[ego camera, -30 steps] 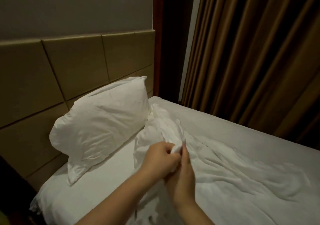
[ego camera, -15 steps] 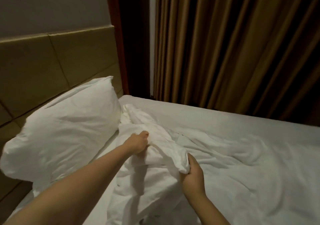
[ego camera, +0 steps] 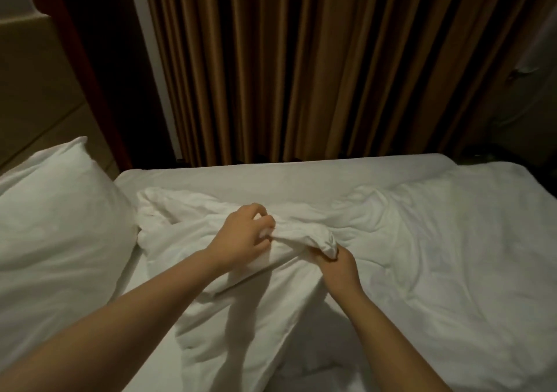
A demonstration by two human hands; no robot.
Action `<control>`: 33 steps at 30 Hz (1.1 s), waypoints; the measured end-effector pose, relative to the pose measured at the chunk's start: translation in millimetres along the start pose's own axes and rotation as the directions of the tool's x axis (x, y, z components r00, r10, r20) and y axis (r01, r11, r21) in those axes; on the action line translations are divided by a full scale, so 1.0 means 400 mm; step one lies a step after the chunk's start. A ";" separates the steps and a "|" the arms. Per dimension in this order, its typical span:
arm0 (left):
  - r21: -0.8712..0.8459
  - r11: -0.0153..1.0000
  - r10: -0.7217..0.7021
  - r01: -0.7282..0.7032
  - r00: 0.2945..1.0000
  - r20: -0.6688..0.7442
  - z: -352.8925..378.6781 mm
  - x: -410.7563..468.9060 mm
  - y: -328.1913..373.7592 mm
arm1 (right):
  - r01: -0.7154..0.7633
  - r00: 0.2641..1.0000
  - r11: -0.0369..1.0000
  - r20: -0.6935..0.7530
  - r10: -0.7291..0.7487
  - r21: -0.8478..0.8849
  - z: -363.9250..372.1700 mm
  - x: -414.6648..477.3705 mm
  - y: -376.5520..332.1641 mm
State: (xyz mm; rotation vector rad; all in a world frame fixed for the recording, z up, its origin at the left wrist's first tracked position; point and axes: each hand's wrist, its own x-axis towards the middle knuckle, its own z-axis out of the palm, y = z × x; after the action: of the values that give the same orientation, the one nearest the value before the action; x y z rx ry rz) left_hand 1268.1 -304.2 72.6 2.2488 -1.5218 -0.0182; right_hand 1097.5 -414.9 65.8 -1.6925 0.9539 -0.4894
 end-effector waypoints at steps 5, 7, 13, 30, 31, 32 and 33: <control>-0.030 0.986 0.164 -0.161 0.972 0.167 -0.028 0.133 0.052 | -0.064 0.984 0.965 -0.146 0.104 0.256 -0.068 -0.012 -0.072; -0.031 0.979 0.205 -0.203 0.957 0.205 -0.040 0.193 0.091 | -0.062 0.959 0.949 -0.243 0.143 0.310 -0.137 -0.014 -0.090; 0.190 0.896 0.337 -0.400 0.894 0.295 0.008 0.283 0.185 | 0.068 0.797 0.949 -0.588 0.135 0.309 -0.426 -0.096 -0.060; 0.138 0.989 0.030 -0.059 0.979 0.201 0.075 0.365 0.221 | -0.015 0.693 0.863 -0.617 0.373 0.505 -0.693 -0.002 0.122; 0.128 0.992 -0.021 -0.003 0.983 0.184 0.074 0.360 0.217 | -0.027 0.700 0.880 -0.619 0.356 0.475 -0.686 0.017 0.123; 0.120 0.992 -0.065 0.045 0.983 0.170 0.072 0.355 0.217 | -0.045 0.701 0.900 -0.628 0.337 0.433 -0.678 0.035 0.124; 0.118 0.991 -0.085 0.067 0.984 0.158 0.069 0.350 0.226 | -0.058 0.700 0.926 -0.647 0.303 0.372 -0.665 0.051 0.120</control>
State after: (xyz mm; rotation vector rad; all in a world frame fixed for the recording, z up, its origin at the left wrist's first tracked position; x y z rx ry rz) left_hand 1237.6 -466.1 110.0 2.4465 -1.5525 -0.1455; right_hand 899.9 -595.7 107.3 -1.0762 1.4734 -1.1375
